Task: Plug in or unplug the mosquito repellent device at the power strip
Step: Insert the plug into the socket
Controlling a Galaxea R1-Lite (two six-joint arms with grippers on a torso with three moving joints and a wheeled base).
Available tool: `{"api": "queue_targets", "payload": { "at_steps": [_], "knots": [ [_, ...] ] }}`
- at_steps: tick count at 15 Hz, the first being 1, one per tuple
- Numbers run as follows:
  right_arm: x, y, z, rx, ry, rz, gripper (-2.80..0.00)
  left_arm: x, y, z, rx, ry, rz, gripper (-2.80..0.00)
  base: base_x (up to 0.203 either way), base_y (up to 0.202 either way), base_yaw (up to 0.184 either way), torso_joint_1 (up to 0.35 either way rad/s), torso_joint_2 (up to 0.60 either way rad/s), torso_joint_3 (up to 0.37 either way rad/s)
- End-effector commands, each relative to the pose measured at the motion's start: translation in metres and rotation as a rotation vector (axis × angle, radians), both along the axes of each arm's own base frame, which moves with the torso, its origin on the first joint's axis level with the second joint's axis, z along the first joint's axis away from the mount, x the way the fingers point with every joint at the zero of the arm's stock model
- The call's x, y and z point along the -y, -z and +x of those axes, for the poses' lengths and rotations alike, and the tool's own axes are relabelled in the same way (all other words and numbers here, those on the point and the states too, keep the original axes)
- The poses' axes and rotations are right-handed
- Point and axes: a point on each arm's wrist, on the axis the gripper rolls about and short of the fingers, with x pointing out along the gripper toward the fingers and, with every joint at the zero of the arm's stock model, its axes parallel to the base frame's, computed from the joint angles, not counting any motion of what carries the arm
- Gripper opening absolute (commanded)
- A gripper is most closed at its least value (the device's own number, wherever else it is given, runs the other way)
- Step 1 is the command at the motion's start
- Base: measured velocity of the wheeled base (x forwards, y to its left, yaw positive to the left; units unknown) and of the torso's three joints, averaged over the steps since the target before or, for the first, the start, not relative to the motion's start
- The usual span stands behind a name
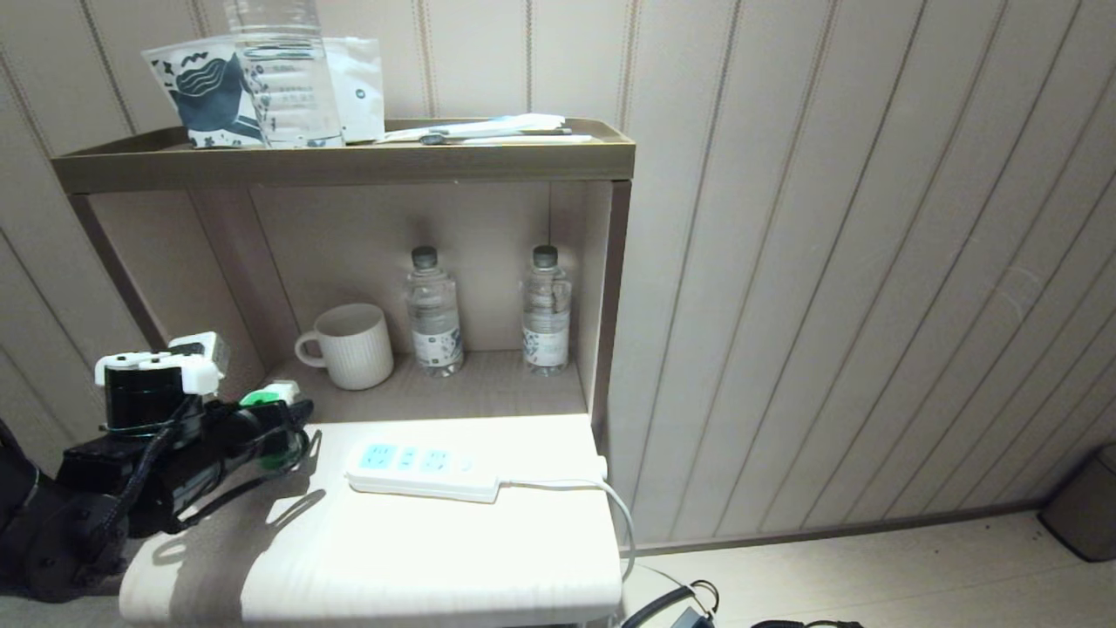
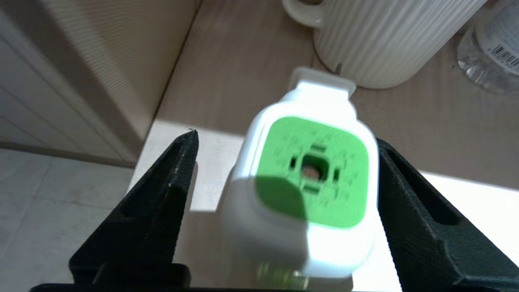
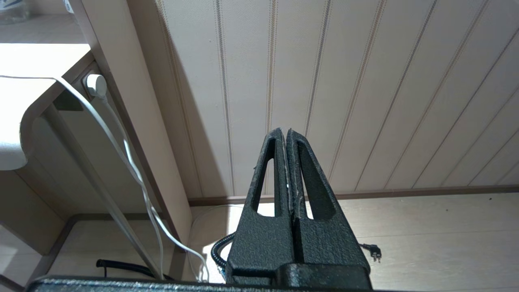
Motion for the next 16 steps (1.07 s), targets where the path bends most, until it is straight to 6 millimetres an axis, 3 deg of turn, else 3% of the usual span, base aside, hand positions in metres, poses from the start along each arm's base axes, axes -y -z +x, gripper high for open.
{"api": "queue_targets", "payload": {
  "at_steps": [1, 5, 9, 16],
  "knots": [
    [0.0, 0.0, 0.0, 0.0, -0.001, -0.001, -2.8, -0.002, -0.006, -0.007, 0.028, -0.011, -0.002, 0.0, 0.0, 0.0, 0.0, 0.0, 0.0, 0.0],
    [0.0, 0.0, 0.0, 0.0, -0.001, 0.001, -2.8, 0.001, -0.003, 0.002, 0.133, -0.039, 0.0, 0.0, 0.0, 0.0, 0.0, 0.0, 0.0, 0.0],
    [0.0, 0.0, 0.0, 0.0, -0.001, -0.001, -2.8, 0.003, 0.018, 0.011, 0.149, -0.081, 0.066, 0.0, 0.0, 0.0, 0.0, 0.0, 0.0, 0.0],
    [0.0, 0.0, 0.0, 0.0, -0.001, -0.001, -2.8, 0.022, 0.011, 0.003, 0.238, -0.085, 0.069, 0.0, 0.0, 0.0, 0.0, 0.0, 0.0, 0.0]
  ]
}}
